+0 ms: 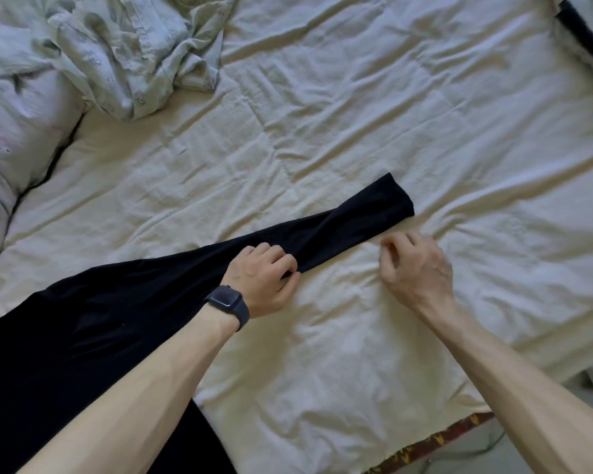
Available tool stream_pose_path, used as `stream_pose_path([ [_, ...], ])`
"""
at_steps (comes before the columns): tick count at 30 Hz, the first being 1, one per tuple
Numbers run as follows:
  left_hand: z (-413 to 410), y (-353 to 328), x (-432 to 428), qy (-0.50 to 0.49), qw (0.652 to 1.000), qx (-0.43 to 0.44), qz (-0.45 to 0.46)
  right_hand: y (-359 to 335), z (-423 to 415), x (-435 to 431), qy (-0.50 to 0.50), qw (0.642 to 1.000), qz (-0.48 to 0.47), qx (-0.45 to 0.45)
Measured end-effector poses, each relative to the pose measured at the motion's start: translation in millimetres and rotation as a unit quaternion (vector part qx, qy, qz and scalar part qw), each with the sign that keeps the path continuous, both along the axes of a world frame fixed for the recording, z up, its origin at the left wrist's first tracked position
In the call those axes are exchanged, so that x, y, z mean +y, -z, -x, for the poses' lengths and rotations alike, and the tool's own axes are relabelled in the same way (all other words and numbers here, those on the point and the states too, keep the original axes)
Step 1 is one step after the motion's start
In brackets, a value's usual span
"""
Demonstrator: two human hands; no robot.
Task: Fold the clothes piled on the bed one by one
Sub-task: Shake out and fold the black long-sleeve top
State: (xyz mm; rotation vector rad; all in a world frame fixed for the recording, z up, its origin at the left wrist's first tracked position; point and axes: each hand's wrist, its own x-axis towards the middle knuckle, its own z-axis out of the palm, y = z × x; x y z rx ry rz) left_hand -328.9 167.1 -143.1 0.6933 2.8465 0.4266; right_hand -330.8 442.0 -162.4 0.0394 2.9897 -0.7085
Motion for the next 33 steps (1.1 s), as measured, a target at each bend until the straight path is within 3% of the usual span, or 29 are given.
stream_pose_path([
  [2, 19.5, -2.6, 17.0, -0.071, 0.997, -0.007, -0.039, -3.8, 8.9, 2.2, 0.124, 0.988, 0.082, -0.035],
  [4, 45.6, -0.4, 40.7, -0.129, 0.990, -0.025, -0.046, -4.0, 25.6, 2.9, 0.188, 0.974, 0.113, -0.054],
  [10, 108.6, 21.5, 87.3, -0.123, 0.974, -0.185, 0.044, -4.1, 61.1, 9.8, 0.171, 0.969, 0.129, -0.119],
  [14, 112.6, 27.9, 99.6, -0.073, 0.979, -0.174, 0.071, -7.3, 48.8, 22.7, 0.193, 0.965, 0.146, -0.095],
  [19, 117.0, 32.5, 115.0, -0.046, 0.986, -0.152, 0.049, 1.5, 15.2, 39.9, 0.209, 0.955, 0.155, -0.145],
  [27, 137.4, 27.1, 143.7, -0.075, 0.969, -0.235, 0.015, 12.7, 18.5, 37.5, 0.160, 0.957, 0.166, -0.175],
  [30, 154.3, 17.9, 149.1, -0.101, 0.943, -0.317, -0.026, 7.1, 26.0, 38.8, 0.191, 0.941, 0.209, -0.183],
  [33, 175.9, 1.9, 144.7, -0.220, 0.858, -0.432, -0.168, -5.4, 46.0, 42.5, 0.274, 0.877, 0.336, -0.208],
])
